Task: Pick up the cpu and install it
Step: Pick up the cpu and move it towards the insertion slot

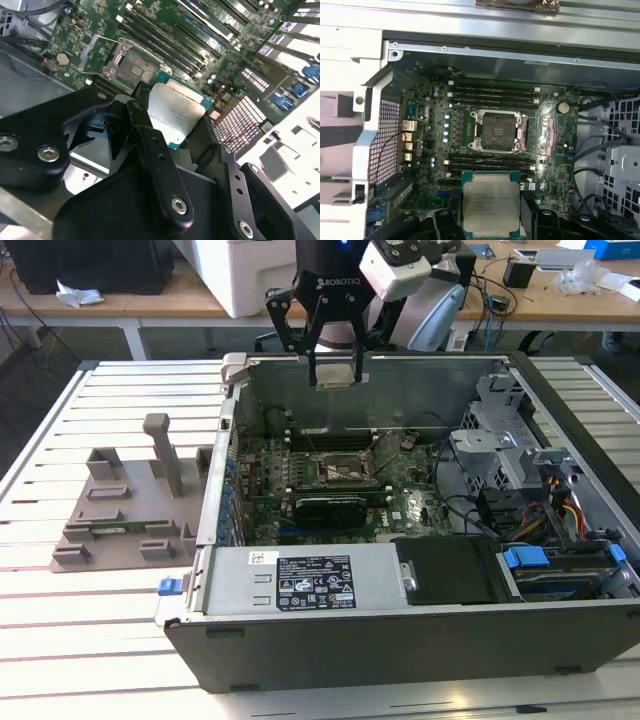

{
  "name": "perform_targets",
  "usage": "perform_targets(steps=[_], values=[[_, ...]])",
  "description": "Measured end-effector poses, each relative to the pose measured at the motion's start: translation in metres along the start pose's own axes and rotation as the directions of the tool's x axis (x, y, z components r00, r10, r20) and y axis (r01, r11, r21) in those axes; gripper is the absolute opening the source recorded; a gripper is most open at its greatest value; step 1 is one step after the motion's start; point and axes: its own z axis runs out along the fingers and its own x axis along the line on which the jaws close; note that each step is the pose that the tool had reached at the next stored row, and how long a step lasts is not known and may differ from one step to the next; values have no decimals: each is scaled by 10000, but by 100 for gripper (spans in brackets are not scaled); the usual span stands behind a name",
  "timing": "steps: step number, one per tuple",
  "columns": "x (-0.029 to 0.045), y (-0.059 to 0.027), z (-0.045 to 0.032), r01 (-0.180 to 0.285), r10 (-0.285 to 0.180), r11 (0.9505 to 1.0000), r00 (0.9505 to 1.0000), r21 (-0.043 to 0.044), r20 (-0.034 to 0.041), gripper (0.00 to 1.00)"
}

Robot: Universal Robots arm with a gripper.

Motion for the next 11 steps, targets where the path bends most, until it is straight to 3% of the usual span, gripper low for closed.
perform_targets(steps=[4,11], values=[[-81,24,87,1,-1,10000,10000,-1,-1,54],[-239,115,331,1,-1,10000,10000,2,-5,54]])
